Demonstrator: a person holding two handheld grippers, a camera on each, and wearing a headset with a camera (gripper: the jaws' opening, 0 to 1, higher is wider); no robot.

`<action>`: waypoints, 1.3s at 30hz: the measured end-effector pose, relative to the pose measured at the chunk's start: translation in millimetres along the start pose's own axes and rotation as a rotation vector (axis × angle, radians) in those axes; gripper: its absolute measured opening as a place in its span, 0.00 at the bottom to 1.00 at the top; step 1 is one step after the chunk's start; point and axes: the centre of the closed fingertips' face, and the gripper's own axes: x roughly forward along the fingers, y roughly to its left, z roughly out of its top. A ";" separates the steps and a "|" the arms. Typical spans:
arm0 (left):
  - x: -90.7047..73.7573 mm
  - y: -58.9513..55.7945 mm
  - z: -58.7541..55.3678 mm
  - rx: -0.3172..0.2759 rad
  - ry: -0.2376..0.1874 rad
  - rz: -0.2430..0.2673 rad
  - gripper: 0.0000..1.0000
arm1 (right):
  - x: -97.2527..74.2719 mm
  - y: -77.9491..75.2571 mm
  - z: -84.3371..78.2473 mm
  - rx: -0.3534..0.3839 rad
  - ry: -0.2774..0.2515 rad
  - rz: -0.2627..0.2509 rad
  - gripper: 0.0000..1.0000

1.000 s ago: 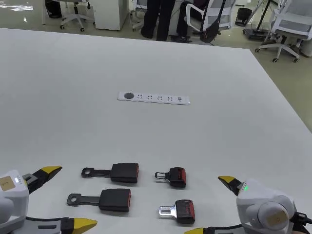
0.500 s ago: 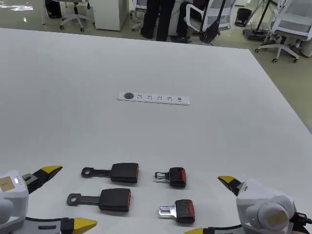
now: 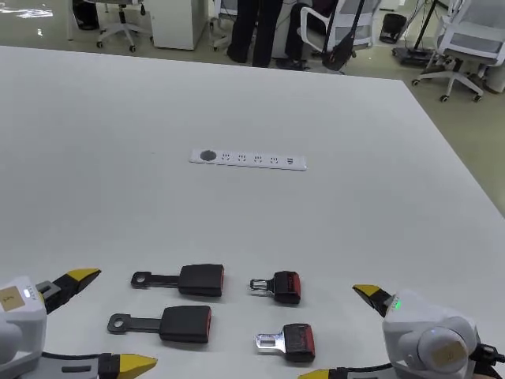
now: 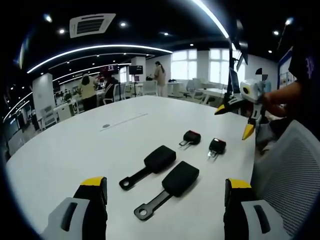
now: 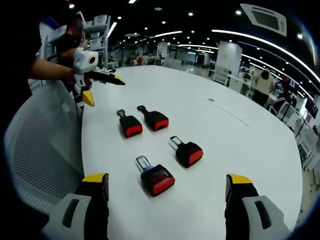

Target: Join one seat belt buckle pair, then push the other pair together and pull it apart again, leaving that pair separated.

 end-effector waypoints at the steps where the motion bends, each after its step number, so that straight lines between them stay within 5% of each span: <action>1: 0.0 -0.9 0.7 -0.001 -0.001 -0.001 1.00 | -0.2 -0.1 -0.3 0.001 0.000 -0.001 0.99; 39: -2.6 -2.3 3.0 0.013 0.007 0.000 1.00 | -3.6 -1.3 0.0 -0.012 0.003 -0.006 0.98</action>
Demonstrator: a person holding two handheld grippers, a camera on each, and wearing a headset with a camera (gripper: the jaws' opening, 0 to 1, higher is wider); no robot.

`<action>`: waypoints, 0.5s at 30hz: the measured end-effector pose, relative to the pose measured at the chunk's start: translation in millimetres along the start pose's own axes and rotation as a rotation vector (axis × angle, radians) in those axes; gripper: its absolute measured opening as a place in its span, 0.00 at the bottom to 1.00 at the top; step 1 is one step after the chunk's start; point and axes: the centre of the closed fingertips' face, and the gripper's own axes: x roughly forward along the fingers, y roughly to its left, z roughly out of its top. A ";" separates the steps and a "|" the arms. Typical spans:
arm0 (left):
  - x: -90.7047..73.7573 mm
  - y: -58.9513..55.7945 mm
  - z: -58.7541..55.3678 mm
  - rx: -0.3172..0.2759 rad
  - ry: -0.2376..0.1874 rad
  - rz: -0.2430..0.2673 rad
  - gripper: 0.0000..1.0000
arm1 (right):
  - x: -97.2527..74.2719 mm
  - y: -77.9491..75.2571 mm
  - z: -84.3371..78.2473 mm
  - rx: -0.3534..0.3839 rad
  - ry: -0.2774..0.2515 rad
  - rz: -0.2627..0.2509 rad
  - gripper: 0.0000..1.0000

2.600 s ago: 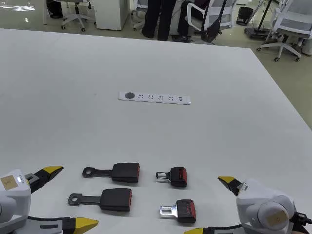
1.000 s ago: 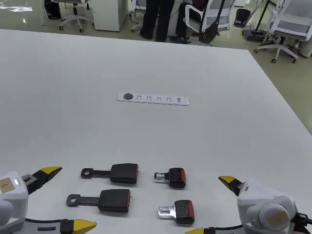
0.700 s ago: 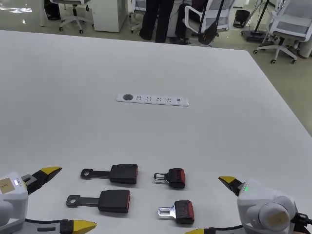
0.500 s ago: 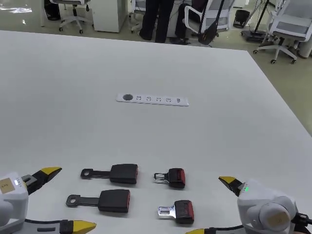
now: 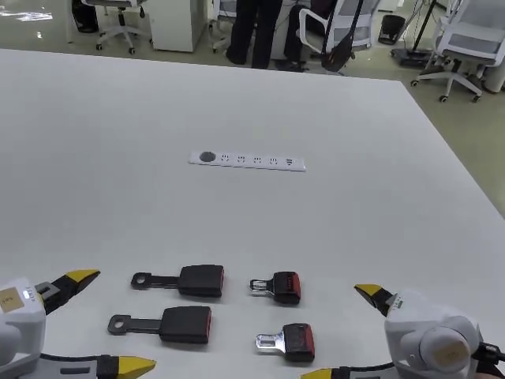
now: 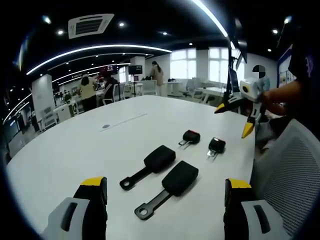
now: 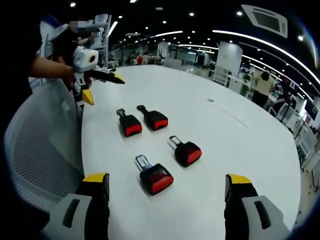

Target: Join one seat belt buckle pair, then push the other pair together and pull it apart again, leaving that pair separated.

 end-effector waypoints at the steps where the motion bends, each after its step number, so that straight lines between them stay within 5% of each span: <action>1: 0.0 -0.1 0.1 0.000 0.000 -0.001 1.00 | 0.0 0.0 0.0 0.000 0.000 0.000 0.98; 15: 3.7 -0.5 -4.8 0.041 0.042 -0.034 0.98 | -0.2 0.2 -5.7 -0.054 0.049 0.036 0.91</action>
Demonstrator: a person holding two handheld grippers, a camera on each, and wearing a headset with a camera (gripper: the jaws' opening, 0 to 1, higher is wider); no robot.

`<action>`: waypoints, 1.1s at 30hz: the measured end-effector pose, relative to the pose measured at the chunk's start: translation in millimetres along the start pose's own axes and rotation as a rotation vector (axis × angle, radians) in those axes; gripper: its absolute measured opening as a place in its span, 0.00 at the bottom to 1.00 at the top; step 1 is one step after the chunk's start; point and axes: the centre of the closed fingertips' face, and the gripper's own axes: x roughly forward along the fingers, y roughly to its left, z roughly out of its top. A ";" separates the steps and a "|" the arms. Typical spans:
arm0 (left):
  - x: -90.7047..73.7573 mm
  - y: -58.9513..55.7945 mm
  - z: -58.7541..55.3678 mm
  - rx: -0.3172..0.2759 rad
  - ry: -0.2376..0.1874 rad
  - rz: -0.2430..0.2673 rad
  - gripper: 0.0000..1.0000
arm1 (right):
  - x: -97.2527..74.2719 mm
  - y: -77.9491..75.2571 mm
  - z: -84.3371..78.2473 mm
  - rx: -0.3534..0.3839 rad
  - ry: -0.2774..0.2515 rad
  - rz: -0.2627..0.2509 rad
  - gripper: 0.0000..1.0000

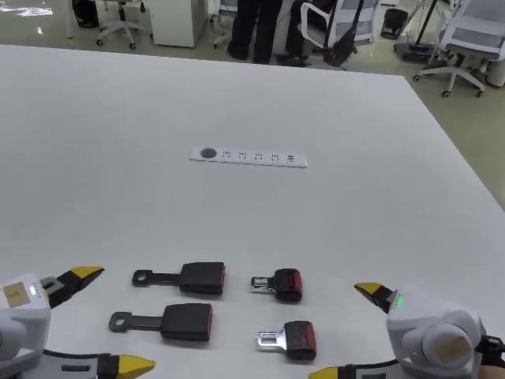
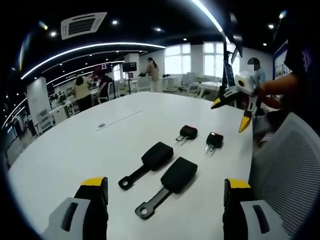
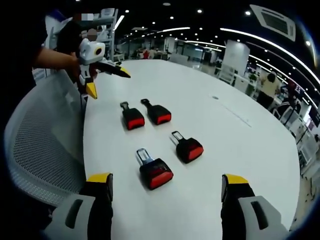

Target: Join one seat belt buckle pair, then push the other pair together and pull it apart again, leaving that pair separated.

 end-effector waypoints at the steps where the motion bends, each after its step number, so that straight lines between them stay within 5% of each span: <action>1: 1.1 -0.4 -0.8 0.007 0.008 -0.006 0.98 | 0.4 -0.1 -0.3 -0.002 0.002 0.002 0.90; 33: 41.7 -12.7 -18.0 0.175 0.186 -0.214 0.68 | 26.4 -3.8 -19.4 -0.094 0.084 0.121 0.59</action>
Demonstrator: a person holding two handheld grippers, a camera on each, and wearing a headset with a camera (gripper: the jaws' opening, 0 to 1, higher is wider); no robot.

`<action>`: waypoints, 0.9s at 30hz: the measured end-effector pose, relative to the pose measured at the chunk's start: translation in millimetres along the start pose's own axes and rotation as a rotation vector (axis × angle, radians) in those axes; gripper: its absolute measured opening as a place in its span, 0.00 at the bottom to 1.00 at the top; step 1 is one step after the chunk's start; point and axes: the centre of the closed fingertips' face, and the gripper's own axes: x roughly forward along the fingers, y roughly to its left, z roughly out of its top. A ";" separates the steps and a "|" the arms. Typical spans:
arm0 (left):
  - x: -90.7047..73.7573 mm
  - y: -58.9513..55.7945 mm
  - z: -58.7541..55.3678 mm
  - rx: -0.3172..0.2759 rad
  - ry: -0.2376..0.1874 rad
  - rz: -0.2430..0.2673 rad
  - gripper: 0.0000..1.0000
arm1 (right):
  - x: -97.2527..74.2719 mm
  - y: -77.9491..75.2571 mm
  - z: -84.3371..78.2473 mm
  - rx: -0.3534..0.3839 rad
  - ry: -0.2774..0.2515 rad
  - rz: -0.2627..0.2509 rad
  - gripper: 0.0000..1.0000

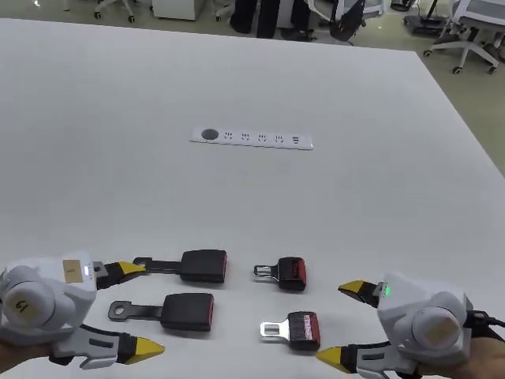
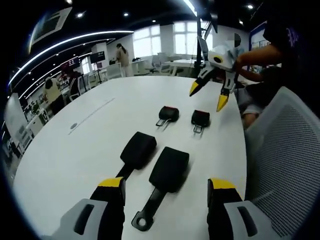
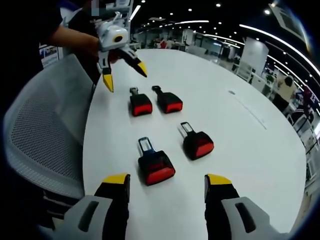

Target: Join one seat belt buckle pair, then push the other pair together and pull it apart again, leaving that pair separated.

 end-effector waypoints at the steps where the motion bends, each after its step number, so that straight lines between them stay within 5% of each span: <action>1: 1.3 0.1 -0.3 0.006 0.005 -0.006 0.67 | 1.4 0.2 -1.0 -0.007 0.003 0.005 0.58; 27: 34.5 4.5 -14.6 0.134 0.159 -0.137 0.46 | 27.9 12.6 -6.8 -0.100 0.045 0.107 0.39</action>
